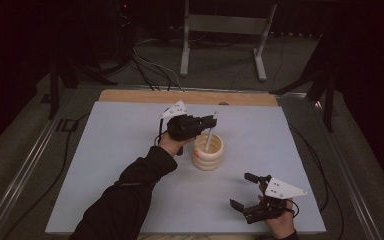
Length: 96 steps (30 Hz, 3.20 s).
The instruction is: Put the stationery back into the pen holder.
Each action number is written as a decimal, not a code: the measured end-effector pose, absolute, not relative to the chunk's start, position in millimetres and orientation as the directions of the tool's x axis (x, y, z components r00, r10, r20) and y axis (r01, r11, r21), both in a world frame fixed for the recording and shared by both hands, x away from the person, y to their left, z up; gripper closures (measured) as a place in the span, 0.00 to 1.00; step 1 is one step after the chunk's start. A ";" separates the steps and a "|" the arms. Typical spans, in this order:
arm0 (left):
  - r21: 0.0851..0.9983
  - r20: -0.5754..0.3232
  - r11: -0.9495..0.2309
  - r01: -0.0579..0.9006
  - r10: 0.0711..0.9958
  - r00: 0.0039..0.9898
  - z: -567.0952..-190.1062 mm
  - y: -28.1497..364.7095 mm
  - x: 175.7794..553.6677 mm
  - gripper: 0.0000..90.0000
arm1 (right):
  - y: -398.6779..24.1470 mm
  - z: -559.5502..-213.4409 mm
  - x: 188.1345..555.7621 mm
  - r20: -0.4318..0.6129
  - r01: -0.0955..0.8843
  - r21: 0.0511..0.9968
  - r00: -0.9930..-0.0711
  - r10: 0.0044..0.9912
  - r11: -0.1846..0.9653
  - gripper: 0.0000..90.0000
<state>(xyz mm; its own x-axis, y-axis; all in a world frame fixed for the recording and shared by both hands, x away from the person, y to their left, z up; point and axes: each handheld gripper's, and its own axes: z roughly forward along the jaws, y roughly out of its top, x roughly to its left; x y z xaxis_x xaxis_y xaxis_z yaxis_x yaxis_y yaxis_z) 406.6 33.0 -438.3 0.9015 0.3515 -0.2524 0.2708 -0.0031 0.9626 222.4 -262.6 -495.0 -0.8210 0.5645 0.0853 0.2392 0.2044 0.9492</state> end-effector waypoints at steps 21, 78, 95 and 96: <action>0.924 -0.323 -0.045 0.381 0.444 0.836 -450.1 29.2 405.8 0.69 | -262.3 -495.4 222.9 0.087 0.243 0.948 -0.821 0.564 0.208 0.00; 0.908 -0.187 -0.210 0.362 0.571 0.799 -418.0 132.5 359.3 0.00 | -260.2 -496.8 223.3 0.095 0.258 0.942 -0.819 0.566 0.215 0.00; 0.903 -0.180 -0.219 0.370 0.588 0.789 -462.3 168.0 317.0 0.00 | -263.8 -496.3 225.0 0.104 0.264 0.943 -0.812 0.574 0.202 0.00; 0.902 -0.179 -0.222 0.371 0.589 0.788 -464.8 169.8 314.9 0.00 | -263.6 -496.4 225.0 0.104 0.263 0.943 -0.813 0.574 0.202 0.00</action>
